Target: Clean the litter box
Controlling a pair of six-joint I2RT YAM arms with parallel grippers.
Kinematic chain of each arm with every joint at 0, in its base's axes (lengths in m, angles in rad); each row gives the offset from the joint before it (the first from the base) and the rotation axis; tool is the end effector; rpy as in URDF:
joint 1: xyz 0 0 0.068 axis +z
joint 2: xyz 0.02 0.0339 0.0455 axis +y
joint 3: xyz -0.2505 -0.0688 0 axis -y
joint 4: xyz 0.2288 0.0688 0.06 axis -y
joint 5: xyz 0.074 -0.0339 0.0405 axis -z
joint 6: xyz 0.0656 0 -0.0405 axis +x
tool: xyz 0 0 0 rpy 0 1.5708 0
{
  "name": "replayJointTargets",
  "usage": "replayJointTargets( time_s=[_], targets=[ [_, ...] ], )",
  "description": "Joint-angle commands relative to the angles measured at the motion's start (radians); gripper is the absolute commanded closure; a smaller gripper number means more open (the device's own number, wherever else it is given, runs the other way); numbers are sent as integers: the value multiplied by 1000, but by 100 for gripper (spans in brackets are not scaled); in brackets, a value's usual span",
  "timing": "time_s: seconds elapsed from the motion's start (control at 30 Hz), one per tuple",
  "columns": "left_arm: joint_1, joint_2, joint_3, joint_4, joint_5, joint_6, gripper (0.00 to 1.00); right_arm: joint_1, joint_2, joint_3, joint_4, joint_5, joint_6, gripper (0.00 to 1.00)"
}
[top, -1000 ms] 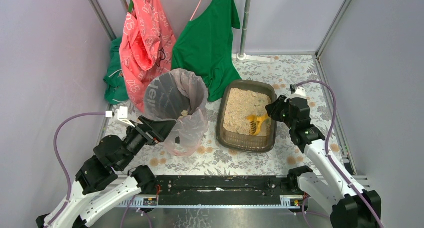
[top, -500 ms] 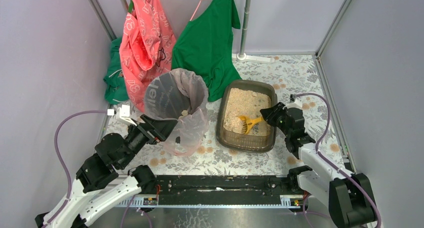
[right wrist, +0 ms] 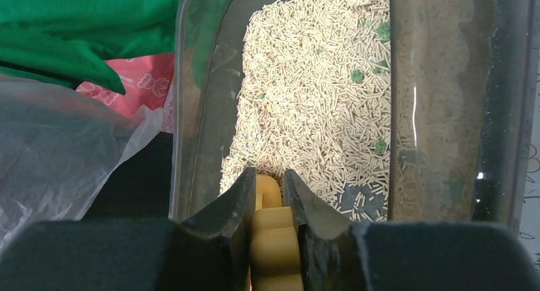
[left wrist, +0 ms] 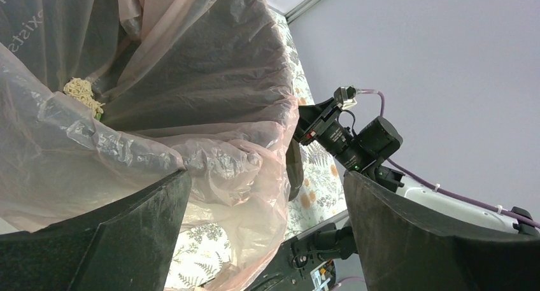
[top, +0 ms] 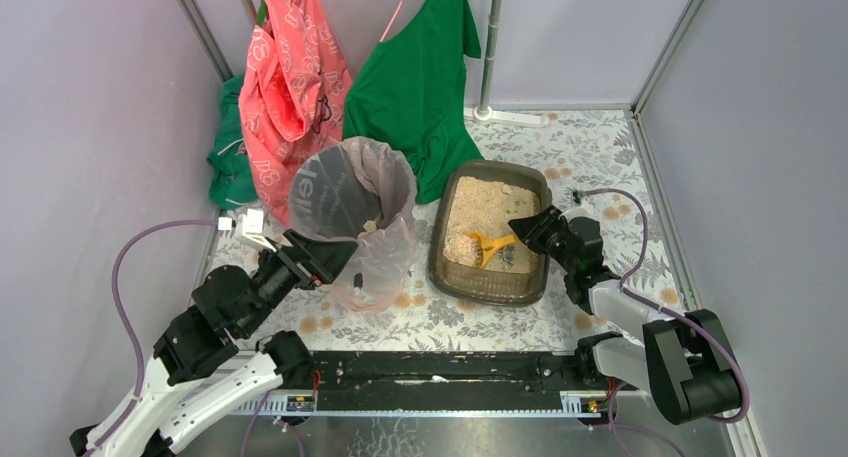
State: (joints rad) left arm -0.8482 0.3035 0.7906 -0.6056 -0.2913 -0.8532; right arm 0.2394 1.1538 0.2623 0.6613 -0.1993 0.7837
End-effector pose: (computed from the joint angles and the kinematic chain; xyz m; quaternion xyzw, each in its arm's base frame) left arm 0.0743 -0.0557 0.3323 -0.0982 0.7396 -0.4223 0.5148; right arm 0.2336 0.0704 0.1707 0.1501 0.7677 0.3706 0.5008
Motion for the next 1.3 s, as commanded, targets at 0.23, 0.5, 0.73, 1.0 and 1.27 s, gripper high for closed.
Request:
replayJointTargets(
  time_s=[0.23, 0.5, 0.73, 1.0, 1.27],
  targets=[
    [-2, -44, 14, 7, 3, 11, 3, -22, -105, -10, -207, -114, -60, 100],
    [-3, -54, 16, -6, 16, 10, 3, -121, -41, -70, -2, -237, 72, 100],
    [-3, -65, 13, -18, 14, 7, 3, -159, -50, -20, -19, -253, 79, 100],
    [-3, -67, 11, -17, 11, 6, 3, -232, -78, 68, -95, -302, 61, 100],
    [-3, -64, 8, -17, 12, 6, 3, -327, -55, 31, 7, -398, 141, 100]
  ],
)
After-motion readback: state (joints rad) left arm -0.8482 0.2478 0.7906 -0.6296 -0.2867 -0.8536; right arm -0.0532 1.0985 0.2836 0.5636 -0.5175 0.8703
